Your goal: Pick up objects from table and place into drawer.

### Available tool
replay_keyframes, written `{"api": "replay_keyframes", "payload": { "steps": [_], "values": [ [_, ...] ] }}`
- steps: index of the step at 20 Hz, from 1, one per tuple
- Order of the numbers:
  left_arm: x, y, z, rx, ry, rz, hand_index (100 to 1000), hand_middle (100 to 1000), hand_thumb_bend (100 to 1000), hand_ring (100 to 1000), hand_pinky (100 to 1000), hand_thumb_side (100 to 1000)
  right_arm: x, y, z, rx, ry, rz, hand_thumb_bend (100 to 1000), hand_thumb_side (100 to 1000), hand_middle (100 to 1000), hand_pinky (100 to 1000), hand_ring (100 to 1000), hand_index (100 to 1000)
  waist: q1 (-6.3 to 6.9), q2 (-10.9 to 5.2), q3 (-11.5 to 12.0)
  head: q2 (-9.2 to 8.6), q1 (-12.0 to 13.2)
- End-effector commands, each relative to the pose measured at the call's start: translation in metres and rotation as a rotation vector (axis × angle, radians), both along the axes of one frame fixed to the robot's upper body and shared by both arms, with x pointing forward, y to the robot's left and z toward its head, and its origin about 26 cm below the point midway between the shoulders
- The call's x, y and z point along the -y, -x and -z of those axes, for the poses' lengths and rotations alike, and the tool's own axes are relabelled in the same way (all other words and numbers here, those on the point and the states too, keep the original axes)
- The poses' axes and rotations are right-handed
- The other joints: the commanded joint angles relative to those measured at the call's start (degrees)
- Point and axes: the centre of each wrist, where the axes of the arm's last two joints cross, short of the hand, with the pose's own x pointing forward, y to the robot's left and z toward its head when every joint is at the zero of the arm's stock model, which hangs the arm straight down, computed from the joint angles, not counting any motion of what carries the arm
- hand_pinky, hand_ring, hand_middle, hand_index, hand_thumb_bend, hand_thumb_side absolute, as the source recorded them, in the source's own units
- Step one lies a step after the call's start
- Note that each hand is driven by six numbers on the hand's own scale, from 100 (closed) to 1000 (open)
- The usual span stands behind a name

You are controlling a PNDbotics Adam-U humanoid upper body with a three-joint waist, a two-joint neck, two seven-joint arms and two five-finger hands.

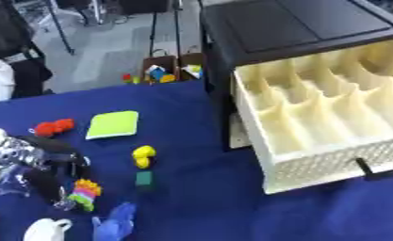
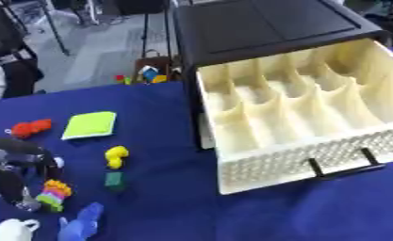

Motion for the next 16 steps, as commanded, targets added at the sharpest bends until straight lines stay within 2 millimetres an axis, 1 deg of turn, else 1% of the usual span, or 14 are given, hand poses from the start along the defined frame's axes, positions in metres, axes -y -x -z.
{"api": "replay_keyframes", "payload": {
  "steps": [1,3,6,10,13,16],
  "values": [
    [-0.0053,-0.0005,-0.0064,0.015,-0.02,-0.005,812,706,494,758,657,491,0.0023,0.0039,-0.0063,0.03,-0.003,0.005,100,1000,828,773,841,846,-0.33,-0.74,-0.05,-0.6,0.21],
    [-0.0055,-0.001,-0.0058,0.015,-0.021,-0.004,800,697,456,753,647,491,0.0022,0.0039,-0.0064,0.032,-0.004,0.004,100,1000,828,773,841,846,-0.33,-0.72,-0.07,-0.64,0.22],
    [-0.0054,-0.0017,-0.0058,0.016,-0.019,-0.003,799,696,452,752,646,491,0.0023,0.0039,-0.0065,0.033,-0.005,0.003,100,1000,828,773,841,846,-0.33,-0.71,-0.06,-0.64,0.24],
    [-0.0052,-0.0027,-0.003,0.022,-0.001,-0.003,773,663,437,731,616,502,0.0031,0.004,-0.0065,0.035,-0.01,0.006,100,1000,828,773,841,847,-0.4,-0.56,-0.28,-0.89,0.25],
    [-0.0052,-0.0037,0.0007,0.024,-0.001,-0.005,763,658,422,728,612,494,0.0026,0.004,-0.007,0.038,-0.013,0.005,100,1000,828,774,841,847,-0.4,-0.49,-0.37,-0.94,0.34],
    [-0.0046,-0.0043,0.0034,0.023,-0.006,-0.001,760,655,428,724,607,485,0.002,0.0039,-0.007,0.036,-0.014,0.003,100,1000,828,774,841,847,-0.35,-0.43,-0.43,-0.98,0.36]
  ]
}}
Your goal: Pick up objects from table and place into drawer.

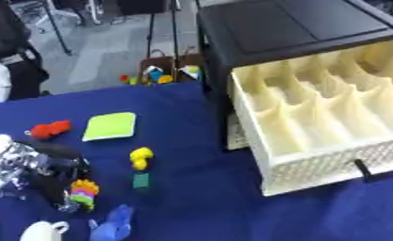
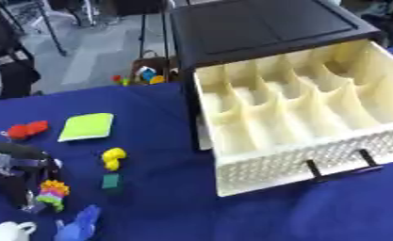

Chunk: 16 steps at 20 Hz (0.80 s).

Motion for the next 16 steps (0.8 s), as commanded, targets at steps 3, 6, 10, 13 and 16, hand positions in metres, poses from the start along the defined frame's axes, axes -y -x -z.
{"api": "replay_keyframes", "payload": {
  "steps": [3,6,10,13,16],
  "values": [
    [-0.005,-0.001,-0.006,0.048,-0.013,-0.003,707,607,380,691,566,526,0.001,0.004,-0.007,0.028,-0.001,0.004,100,1000,828,774,842,847,-0.33,-0.74,-0.07,-0.62,0.1],
    [-0.005,-0.001,-0.008,0.091,0.01,-0.003,682,583,329,672,548,565,0.001,0.004,-0.006,0.025,-0.001,0.006,100,1000,829,775,842,847,-0.31,-0.85,0.0,-0.61,0.09],
    [-0.004,-0.001,-0.01,0.125,0.024,-0.007,682,583,300,668,543,573,0.001,0.004,-0.005,0.023,-0.003,0.007,100,1000,829,775,842,848,-0.24,-1.12,0.18,-0.66,0.14],
    [-0.002,0.0,-0.012,0.139,0.026,-0.008,675,574,283,662,540,582,0.001,0.003,-0.005,0.022,-0.003,0.006,100,1000,829,775,842,848,-0.21,-1.4,0.36,-0.6,0.07],
    [-0.001,0.002,-0.017,0.154,0.024,-0.011,673,567,263,657,536,592,0.001,0.003,-0.004,0.021,-0.002,0.005,100,1000,829,775,842,848,-0.13,-1.76,0.62,-0.5,-0.03]
  ]
}}
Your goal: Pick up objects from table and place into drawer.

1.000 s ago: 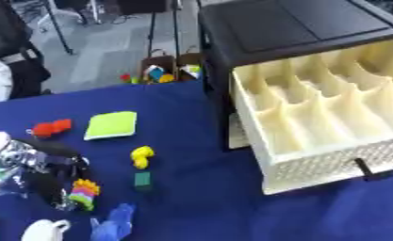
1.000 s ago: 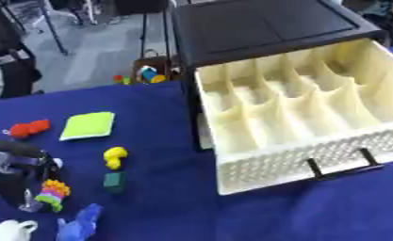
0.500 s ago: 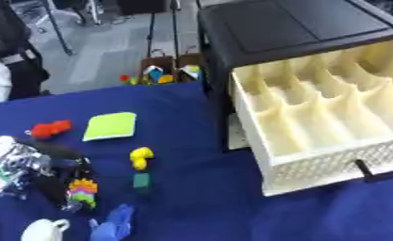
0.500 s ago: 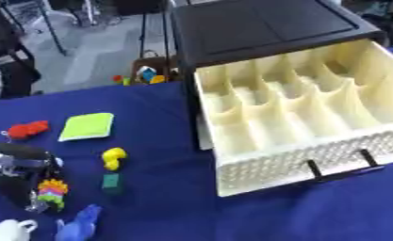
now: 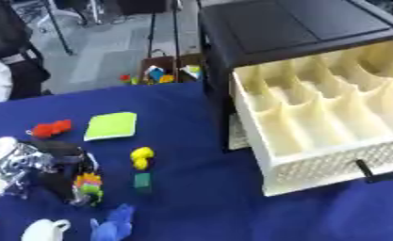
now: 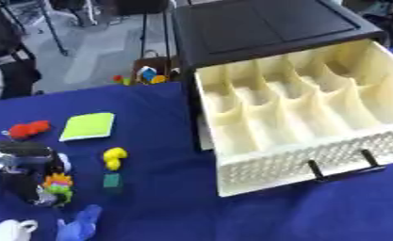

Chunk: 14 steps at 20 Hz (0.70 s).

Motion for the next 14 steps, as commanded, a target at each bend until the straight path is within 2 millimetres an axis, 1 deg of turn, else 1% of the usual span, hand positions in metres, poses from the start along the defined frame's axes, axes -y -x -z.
{"api": "replay_keyframes", "payload": {
  "steps": [1,6,8,11,14],
  "values": [
    [-0.005,0.002,-0.019,0.049,-0.02,-0.016,673,564,254,656,535,594,0.002,0.004,-0.005,0.024,0.005,0.008,100,1000,829,775,843,848,-0.13,-1.38,0.26,-0.44,-0.05],
    [-0.004,0.004,-0.021,0.053,-0.026,-0.023,667,554,213,649,528,609,0.002,0.003,-0.005,0.024,0.005,0.004,100,1000,830,776,843,850,0.01,-1.82,0.43,-0.53,-0.02],
    [-0.002,0.006,-0.026,0.07,-0.026,-0.02,663,551,206,647,527,619,0.002,0.003,-0.004,0.023,0.005,0.005,100,1000,830,776,844,850,0.0,-2.04,0.46,-0.62,-0.14],
    [0.004,0.012,-0.041,0.124,-0.027,-0.012,658,546,186,645,527,639,0.002,0.003,-0.004,0.023,0.006,0.006,100,1000,830,776,844,850,0.01,-2.5,0.61,-0.53,-0.5],
    [0.012,0.02,-0.063,0.196,-0.032,0.004,655,542,171,642,527,662,0.002,0.003,-0.003,0.02,0.007,0.006,100,1000,831,776,844,851,0.13,-3.07,0.84,-0.34,-0.85]
  ]
}}
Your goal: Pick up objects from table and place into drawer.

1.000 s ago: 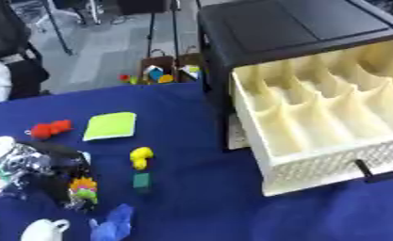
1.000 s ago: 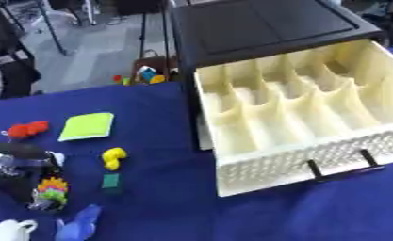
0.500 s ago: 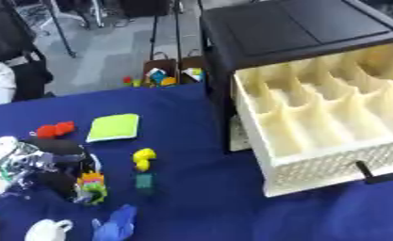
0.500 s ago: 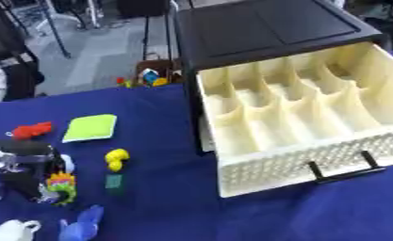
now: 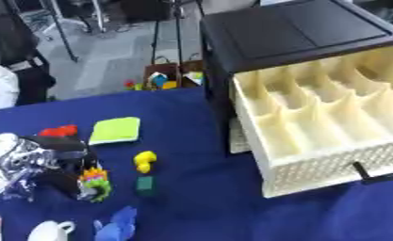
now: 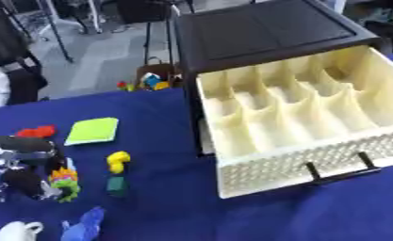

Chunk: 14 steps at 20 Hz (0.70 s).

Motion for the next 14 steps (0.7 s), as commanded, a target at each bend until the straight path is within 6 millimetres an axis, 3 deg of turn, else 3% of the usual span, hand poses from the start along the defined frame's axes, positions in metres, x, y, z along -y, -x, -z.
{"api": "replay_keyframes", "payload": {
  "steps": [1,6,14],
  "values": [
    [0.0,0.011,-0.04,0.116,-0.031,-0.002,656,543,167,643,528,668,0.002,0.004,-0.005,0.027,0.008,0.008,100,1000,831,776,844,851,-0.12,-1.37,0.24,-0.28,-0.39],
    [0.017,0.028,-0.077,0.237,-0.034,0.039,659,545,166,646,533,690,0.001,0.003,-0.004,0.022,0.011,0.007,100,1000,831,776,844,851,0.2,-2.42,0.39,0.29,-0.6],
    [0.044,0.04,-0.117,0.392,0.036,0.125,656,543,183,644,532,712,-0.002,0.002,-0.002,0.021,0.016,-0.008,100,1000,833,775,844,852,0.66,-4.26,-0.03,1.34,-0.79]
  ]
}}
